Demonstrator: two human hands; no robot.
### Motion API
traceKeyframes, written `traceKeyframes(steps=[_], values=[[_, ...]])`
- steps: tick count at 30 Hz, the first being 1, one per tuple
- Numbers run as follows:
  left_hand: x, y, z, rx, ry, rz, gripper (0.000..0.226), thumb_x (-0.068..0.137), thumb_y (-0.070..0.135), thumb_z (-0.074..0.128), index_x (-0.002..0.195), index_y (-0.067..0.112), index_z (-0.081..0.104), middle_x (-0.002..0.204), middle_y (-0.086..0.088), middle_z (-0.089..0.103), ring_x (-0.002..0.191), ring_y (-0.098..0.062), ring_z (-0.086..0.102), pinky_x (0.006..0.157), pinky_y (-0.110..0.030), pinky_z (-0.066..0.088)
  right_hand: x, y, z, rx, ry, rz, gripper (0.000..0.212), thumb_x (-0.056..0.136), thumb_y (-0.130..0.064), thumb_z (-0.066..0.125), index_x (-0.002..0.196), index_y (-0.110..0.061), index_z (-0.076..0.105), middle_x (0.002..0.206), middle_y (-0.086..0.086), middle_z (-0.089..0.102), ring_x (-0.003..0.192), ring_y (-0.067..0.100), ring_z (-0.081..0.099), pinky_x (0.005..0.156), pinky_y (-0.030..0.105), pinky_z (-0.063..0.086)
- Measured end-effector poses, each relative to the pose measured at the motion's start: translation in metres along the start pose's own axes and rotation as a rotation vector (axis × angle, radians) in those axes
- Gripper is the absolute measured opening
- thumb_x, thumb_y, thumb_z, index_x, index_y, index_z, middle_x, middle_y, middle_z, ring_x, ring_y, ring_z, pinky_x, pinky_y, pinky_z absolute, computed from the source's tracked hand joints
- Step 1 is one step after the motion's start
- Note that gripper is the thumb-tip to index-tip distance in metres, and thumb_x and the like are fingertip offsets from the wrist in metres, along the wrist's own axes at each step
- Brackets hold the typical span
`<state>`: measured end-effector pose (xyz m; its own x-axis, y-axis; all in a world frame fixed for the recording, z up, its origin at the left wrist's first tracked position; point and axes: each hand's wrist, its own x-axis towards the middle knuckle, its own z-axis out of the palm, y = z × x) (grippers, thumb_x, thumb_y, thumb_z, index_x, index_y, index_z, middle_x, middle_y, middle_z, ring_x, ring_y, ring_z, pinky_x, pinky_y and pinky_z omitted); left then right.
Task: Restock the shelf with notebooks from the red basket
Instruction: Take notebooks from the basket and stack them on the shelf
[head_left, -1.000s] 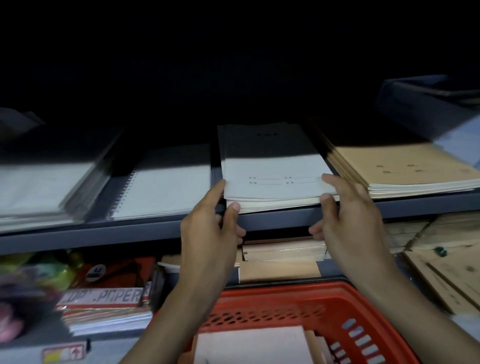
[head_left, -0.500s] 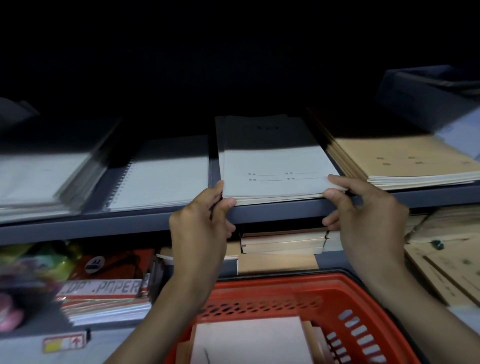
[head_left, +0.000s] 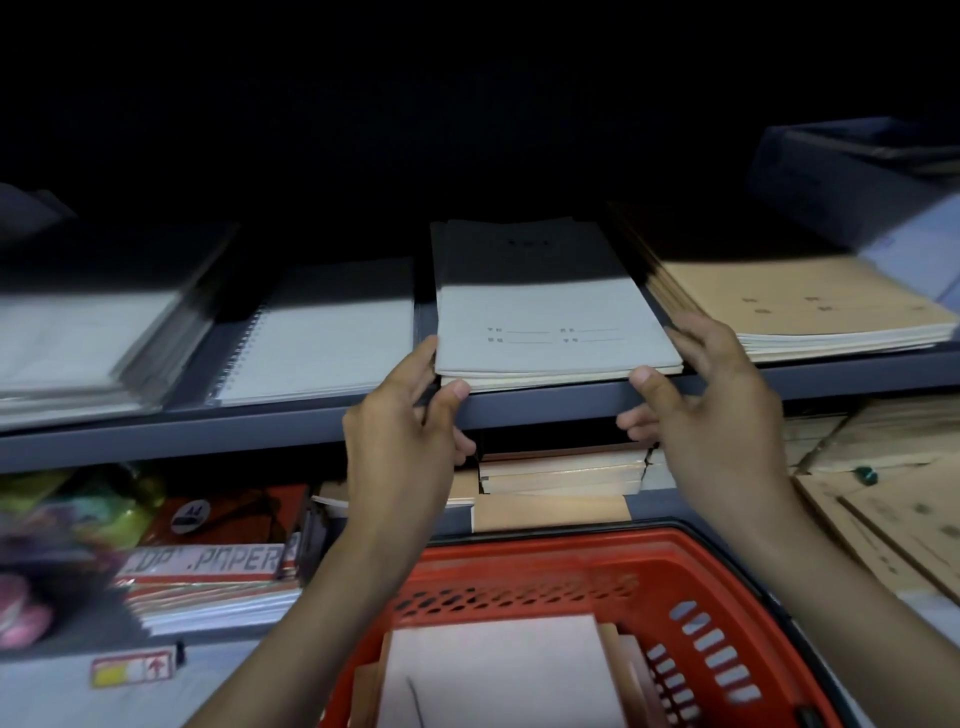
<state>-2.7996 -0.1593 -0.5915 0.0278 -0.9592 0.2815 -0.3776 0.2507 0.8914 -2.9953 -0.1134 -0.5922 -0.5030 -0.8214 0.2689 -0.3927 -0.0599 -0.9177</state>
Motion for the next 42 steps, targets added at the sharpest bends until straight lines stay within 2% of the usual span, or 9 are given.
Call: traceKeyframes(steps=[6,10,14,18,21,26,31,39,42], values=[[-0.001,-0.007,0.000,-0.041,0.072,0.001,0.040,0.090,0.019,0.068,0.130,0.025,0.062,0.074,0.013,0.072,0.047,-0.006,0.064,0.059,-0.014,0.054,-0.002,0.007,-0.002,0.010,0.083,0.022,0.037,0.094,-0.017,0.064,0.130,-0.024,0.061,0.060,-0.003,0.070,0.054,0.009,0.070,0.066,0.033,0.061],[-0.003,-0.007,-0.002,-0.017,0.046,0.023,0.045,0.092,0.024,0.065,0.136,0.026,0.056,0.055,0.003,0.069,0.050,-0.003,0.065,0.059,-0.010,0.052,-0.004,0.004,-0.002,0.005,0.046,0.023,0.041,0.096,-0.018,0.061,0.136,-0.024,0.056,0.094,0.005,0.075,0.059,0.006,0.071,0.058,0.018,0.057],[-0.023,-0.010,-0.006,0.149,0.099,0.245,0.047,0.097,0.025,0.059,0.142,0.020,0.048,0.055,0.002,0.063,0.057,-0.009,0.063,0.069,-0.020,0.053,-0.027,-0.001,-0.002,-0.236,0.053,-0.154,0.049,0.096,-0.029,0.058,0.143,-0.030,0.044,0.130,-0.002,0.060,0.089,0.015,0.072,0.081,0.037,0.058],[-0.067,-0.025,-0.008,0.247,0.136,0.418,0.032,0.090,0.008,0.057,0.122,0.007,0.056,0.095,-0.003,0.057,0.071,-0.009,0.048,0.074,-0.017,0.040,-0.077,-0.001,0.014,-0.308,0.021,-0.265,0.047,0.092,-0.024,0.058,0.137,-0.021,0.045,0.135,-0.001,0.046,0.087,0.020,0.064,0.083,0.034,0.049],[-0.093,-0.072,0.000,0.448,-0.203,0.334,0.030,0.084,0.015,0.057,0.113,0.014,0.053,0.110,-0.009,0.050,0.087,-0.023,0.056,0.080,-0.034,0.047,-0.114,0.017,0.038,-0.323,-0.166,-0.284,0.038,0.088,-0.020,0.059,0.125,-0.020,0.048,0.121,0.001,0.055,0.093,0.023,0.064,0.081,0.038,0.050],[-0.152,-0.167,-0.015,0.967,-1.166,-0.051,0.072,0.080,0.039,0.069,0.143,0.028,0.036,0.136,-0.010,0.046,0.125,-0.031,0.049,0.100,-0.045,0.045,-0.182,0.086,0.065,-0.868,-0.988,-0.170,0.050,0.089,-0.042,0.059,0.130,-0.018,0.042,0.126,0.007,0.051,0.114,0.031,0.054,0.086,0.040,0.048],[-0.184,-0.194,-0.035,1.094,-1.184,0.111,0.094,0.078,0.044,0.073,0.152,0.032,0.016,0.152,-0.007,0.025,0.137,-0.028,0.030,0.106,-0.049,0.038,-0.211,0.131,0.063,-1.114,-1.237,-0.202,0.066,0.086,-0.049,0.063,0.137,-0.017,0.036,0.130,0.010,0.040,0.119,0.034,0.041,0.086,0.046,0.046],[-0.199,-0.176,-0.052,0.884,-0.909,0.645,0.030,0.090,0.031,0.054,0.112,0.011,0.057,0.105,-0.011,0.066,0.095,-0.029,0.065,0.079,-0.036,0.055,-0.181,0.124,0.058,-1.008,-1.315,-0.455,0.045,0.098,-0.040,0.048,0.135,-0.018,0.037,0.121,0.011,0.060,0.105,0.036,0.061,0.085,0.041,0.050],[-0.215,-0.176,-0.042,0.962,-1.094,0.398,0.043,0.095,0.038,0.050,0.128,0.011,0.052,0.129,-0.012,0.060,0.118,-0.030,0.057,0.099,-0.036,0.045,-0.162,0.115,0.053,-0.933,-1.272,-0.413,0.038,0.100,-0.040,0.045,0.134,-0.022,0.040,0.115,0.005,0.066,0.099,0.032,0.064,0.084,0.040,0.051]])
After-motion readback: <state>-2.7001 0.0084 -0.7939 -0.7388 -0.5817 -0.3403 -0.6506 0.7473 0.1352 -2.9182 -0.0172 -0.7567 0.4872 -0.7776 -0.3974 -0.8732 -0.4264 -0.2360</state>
